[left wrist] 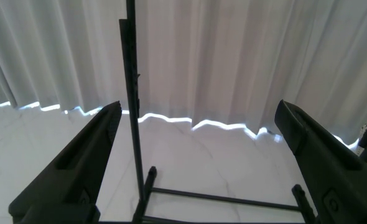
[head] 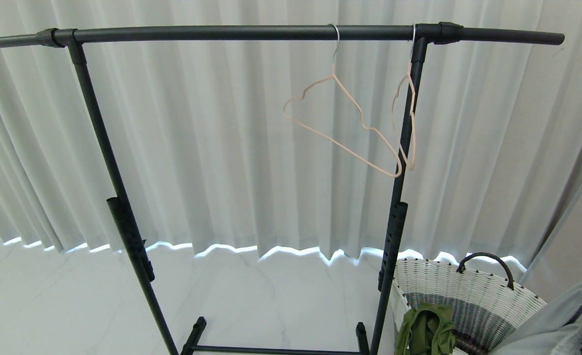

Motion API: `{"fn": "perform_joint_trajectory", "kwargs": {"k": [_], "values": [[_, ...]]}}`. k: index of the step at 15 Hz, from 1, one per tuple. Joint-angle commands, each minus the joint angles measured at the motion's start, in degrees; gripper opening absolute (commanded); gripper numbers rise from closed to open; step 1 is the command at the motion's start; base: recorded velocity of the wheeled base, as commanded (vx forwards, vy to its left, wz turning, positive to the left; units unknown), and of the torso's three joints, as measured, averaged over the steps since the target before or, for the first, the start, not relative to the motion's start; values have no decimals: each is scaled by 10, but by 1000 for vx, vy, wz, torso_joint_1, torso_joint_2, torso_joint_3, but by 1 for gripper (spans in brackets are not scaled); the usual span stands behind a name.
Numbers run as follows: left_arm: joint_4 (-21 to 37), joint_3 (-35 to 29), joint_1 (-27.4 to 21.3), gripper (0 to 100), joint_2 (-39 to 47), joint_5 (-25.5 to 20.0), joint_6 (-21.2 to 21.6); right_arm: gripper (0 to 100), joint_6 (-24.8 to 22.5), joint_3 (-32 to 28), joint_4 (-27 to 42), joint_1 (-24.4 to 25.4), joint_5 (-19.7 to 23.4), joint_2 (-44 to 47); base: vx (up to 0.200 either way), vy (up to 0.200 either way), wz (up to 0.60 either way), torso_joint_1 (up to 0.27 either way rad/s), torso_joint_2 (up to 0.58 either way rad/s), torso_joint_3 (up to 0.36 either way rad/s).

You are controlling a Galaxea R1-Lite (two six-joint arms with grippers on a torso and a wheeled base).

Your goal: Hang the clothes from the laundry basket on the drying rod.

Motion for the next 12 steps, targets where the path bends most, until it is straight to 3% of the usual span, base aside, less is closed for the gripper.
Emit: {"fn": "perform_joint_trajectory", "kwargs": {"k": [1, 3, 7, 12], "values": [[0, 0, 0, 100, 0, 0, 0, 0, 7, -157, 182, 0, 1, -142, 0, 0, 0, 0, 0, 0], [0, 0, 1, 100, 0, 0, -2, 0, 27, -186, 226, 0, 1, -174, 0, 0, 0, 0, 0, 0], [0, 0, 0, 100, 0, 0, 0, 0, 28, -190, 227, 0, 2, -195, 0, 0, 0, 0, 0, 0], [0, 0, 0, 100, 0, 0, 0, 0, 26, -190, 227, 0, 2, -195, -200, 0, 0, 3, 3, 3]]}}
